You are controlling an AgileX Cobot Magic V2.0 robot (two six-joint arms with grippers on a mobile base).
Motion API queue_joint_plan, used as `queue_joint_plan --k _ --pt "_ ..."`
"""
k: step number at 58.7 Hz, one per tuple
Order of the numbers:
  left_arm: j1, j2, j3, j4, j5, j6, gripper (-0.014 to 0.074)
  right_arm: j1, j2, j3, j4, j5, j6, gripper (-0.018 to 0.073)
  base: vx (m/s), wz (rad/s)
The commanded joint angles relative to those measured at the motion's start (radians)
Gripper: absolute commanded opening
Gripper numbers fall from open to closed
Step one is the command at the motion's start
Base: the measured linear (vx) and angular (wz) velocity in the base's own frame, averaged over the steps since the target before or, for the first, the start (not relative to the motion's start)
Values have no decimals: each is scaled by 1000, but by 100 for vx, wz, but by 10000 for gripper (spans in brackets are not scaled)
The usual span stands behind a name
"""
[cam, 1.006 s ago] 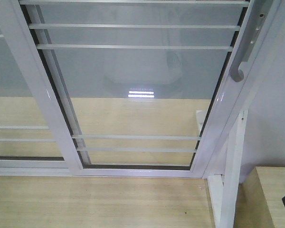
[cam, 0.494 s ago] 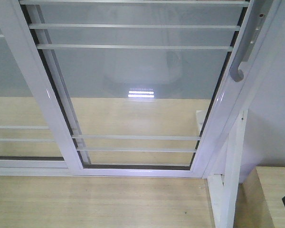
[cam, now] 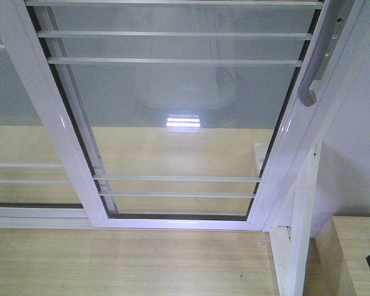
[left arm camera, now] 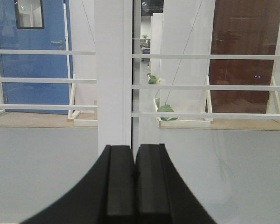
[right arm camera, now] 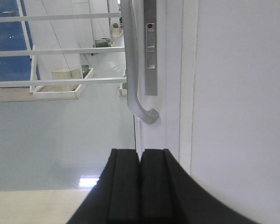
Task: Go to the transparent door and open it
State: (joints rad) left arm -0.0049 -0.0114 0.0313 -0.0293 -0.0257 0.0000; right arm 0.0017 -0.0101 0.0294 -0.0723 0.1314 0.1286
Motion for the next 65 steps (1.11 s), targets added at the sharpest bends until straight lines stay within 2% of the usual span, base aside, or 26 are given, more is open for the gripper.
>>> queue_joint_plan --k 1,8,14,25,31,37,45,56,65 --pt "-6 -4 16 -3 -100 -9 -6 -4 -15 4 -4 -88 -6 -9 0 0" --pt "-6 -4 14 -3 -100 -9 -6 -4 -15 4 -3 -96 -6 -9 0 0" --pt "-6 -4 14 -3 -151 -9 -6 -4 -15 4 -1 -126 -6 -9 0 0" --pt "-6 -4 3 -3 -274 -16 -6 -4 -15 -14 4 -271 6 -8 0 0" --pt "-6 -4 -26 -3 -300 -18 -6 -4 -15 -83 4 -274 9 -6 0 0" --pt "-6 -1 -125 9 -270 -13 -3 -4 -11 -216 4 -224 11 -6 0 0" --pt "-6 58 -344 77 -140 -13 -1 -4 76 -435 -4 -126 10 -6 0 0" --pt "-6 299 -649 87 26 -13 0 -4 351 -694 -4 -76 10 -5 0 0" --pt "-6 496 -764 84 34 -13 0 -4 543 -795 -4 -79 10 -5 0 0"
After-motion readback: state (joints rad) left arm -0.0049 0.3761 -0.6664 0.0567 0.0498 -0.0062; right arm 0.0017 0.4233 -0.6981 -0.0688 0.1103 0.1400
